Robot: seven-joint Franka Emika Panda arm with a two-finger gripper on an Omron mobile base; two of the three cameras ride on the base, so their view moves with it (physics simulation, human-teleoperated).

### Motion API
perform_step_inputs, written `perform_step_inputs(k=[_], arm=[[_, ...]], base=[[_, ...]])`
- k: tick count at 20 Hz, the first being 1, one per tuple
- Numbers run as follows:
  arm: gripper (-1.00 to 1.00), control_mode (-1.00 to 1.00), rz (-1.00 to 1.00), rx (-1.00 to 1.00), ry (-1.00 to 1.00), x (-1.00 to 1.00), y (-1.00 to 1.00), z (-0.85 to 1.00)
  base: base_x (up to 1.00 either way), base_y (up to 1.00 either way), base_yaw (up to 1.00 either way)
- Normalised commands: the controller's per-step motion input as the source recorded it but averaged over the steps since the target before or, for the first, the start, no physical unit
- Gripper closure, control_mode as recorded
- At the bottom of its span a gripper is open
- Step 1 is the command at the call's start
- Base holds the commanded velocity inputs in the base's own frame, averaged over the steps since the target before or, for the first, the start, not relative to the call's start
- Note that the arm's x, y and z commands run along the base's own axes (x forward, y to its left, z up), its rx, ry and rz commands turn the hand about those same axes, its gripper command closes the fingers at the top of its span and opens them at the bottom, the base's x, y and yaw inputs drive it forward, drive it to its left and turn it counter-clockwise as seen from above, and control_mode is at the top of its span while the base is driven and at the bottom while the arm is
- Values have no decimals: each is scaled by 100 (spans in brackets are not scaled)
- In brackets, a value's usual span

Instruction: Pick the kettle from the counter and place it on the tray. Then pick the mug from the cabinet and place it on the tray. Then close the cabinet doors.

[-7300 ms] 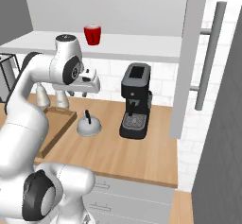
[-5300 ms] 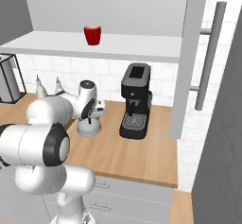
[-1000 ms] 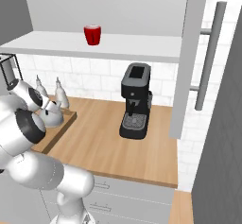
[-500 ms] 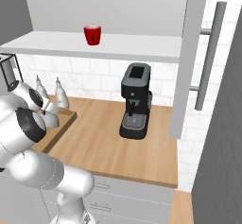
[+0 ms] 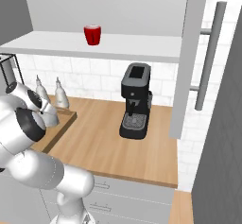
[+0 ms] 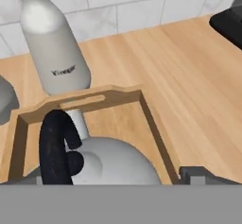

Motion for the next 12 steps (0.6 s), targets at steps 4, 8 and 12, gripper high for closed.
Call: perform_step_inputs(k=[4, 8, 12], arm=[[-100, -100, -5, 2, 0, 3, 14, -4], [-100, -100, -5, 0, 0, 0, 0, -24], [-100, -100, -4, 0, 0, -1, 0, -53]], base=[[0, 0, 0], [0, 0, 0], [0, 0, 0]])
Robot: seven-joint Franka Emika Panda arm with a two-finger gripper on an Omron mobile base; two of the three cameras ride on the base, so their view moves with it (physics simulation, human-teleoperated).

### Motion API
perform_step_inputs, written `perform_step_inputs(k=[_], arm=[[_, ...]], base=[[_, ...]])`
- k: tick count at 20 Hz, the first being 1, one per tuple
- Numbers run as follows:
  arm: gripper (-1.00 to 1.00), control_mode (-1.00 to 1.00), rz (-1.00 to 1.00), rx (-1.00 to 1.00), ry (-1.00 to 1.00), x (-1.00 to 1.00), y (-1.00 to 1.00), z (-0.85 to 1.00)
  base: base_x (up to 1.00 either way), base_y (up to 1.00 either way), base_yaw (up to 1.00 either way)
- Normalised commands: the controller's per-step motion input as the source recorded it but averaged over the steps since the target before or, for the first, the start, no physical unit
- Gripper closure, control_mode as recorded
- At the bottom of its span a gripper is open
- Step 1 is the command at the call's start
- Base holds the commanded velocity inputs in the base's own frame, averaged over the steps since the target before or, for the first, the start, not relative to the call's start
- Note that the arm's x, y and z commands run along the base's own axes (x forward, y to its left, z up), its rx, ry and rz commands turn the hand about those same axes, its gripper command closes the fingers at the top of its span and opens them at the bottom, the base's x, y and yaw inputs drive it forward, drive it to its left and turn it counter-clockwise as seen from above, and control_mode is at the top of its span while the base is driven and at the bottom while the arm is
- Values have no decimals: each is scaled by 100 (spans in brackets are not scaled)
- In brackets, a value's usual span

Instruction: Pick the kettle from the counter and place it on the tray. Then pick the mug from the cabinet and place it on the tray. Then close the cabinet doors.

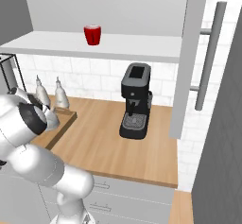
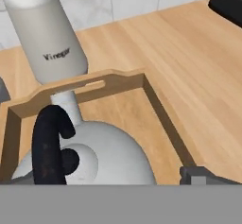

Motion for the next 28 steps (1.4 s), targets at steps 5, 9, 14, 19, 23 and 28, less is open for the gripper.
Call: perform_step_inputs(k=[5, 9, 14, 19, 23, 28], arm=[[-100, -100, -2, 0, 0, -1, 0, -52], [-100, -100, -2, 0, 0, -25, 0, -29], [-100, -100, -2, 0, 0, -57, -10, 4], [-100, -100, 0, 1, 1, -44, -28, 60], [-100, -100, 0, 0, 10, -36, -61, 78], [-100, -100, 9, 1, 7, -10, -59, 14]], base=[[0, 0, 0], [0, 0, 0], [0, 0, 0], [0, 0, 0], [0, 0, 0], [0, 0, 0]])
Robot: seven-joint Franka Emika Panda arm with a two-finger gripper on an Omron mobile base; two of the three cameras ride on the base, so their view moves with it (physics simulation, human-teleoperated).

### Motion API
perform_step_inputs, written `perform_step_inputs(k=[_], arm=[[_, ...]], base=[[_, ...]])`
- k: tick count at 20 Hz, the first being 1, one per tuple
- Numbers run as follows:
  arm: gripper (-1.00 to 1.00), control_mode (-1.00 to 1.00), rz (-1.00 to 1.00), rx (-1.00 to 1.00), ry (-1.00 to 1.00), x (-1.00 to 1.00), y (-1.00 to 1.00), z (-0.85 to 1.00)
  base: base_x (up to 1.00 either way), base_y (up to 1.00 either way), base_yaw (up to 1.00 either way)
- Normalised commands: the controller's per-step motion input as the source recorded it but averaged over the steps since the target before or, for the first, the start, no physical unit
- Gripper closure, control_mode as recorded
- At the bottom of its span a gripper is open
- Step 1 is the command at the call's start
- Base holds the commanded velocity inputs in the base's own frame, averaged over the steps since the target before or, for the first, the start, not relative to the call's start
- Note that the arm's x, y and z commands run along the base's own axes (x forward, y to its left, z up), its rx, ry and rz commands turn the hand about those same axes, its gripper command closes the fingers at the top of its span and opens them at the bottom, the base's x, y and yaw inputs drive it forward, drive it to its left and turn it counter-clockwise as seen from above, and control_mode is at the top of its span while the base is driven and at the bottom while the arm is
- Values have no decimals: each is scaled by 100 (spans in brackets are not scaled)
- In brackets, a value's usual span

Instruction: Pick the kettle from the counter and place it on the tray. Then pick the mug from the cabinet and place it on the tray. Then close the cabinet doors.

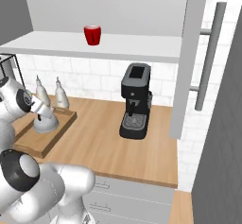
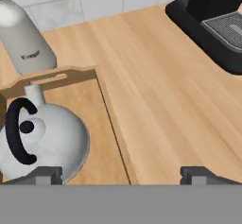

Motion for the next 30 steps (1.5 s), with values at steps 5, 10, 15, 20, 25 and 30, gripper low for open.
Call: perform_step_inputs(k=[5, 10, 15, 20, 25, 30], arm=[[-100, -100, 23, 5, 0, -35, -46, 19], [-100, -100, 19, 0, 15, -33, -25, 81], [-100, -100, 3, 9, 3, -4, -23, 93], [-100, -100, -4, 13, -2, 0, -15, 78], [-100, -100, -4, 3, -19, 17, -2, 29], [-100, -100, 5, 1, -21, 32, -32, 39]], base=[[0, 0, 0], [0, 0, 0], [0, 0, 0], [0, 0, 0], [0, 0, 0], [0, 0, 0]])
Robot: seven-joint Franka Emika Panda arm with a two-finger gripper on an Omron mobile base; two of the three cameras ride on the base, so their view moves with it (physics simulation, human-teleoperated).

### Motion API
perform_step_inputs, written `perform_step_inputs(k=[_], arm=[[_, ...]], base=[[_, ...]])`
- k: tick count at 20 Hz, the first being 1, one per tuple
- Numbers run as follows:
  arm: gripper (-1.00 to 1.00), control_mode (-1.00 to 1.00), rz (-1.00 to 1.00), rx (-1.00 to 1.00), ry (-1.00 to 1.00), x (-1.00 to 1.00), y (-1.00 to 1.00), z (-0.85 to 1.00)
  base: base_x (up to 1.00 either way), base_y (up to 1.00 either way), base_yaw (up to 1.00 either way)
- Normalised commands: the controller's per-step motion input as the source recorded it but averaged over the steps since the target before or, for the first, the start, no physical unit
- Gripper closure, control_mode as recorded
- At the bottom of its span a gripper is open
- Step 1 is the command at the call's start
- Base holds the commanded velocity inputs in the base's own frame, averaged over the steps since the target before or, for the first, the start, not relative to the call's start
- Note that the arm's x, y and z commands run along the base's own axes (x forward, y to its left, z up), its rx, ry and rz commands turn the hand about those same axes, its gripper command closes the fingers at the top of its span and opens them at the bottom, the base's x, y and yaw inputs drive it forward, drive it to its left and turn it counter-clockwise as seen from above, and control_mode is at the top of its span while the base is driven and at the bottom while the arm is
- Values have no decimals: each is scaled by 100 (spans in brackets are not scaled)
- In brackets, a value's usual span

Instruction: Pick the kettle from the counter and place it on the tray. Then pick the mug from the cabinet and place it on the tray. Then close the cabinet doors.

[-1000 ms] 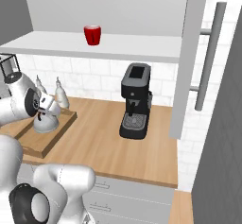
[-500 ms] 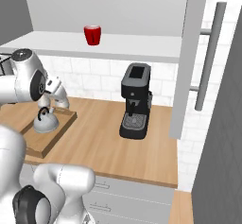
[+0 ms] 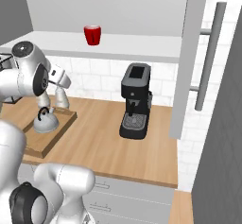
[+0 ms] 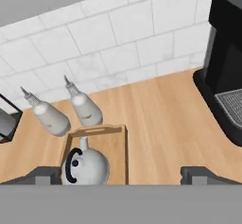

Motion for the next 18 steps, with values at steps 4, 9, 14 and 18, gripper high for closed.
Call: perform_step_inputs(k=[4, 9, 14, 18], arm=[[-100, -100, 9, 0, -6, 15, -62, 34], [-100, -100, 10, 1, 0, -2, -45, 2], [-100, -100, 20, 0, -15, 0, -55, 34], [-100, -100, 16, 0, -22, 0, -59, 55]], base=[[0, 0, 0], [0, 0, 0], [0, 0, 0], [0, 0, 0]])
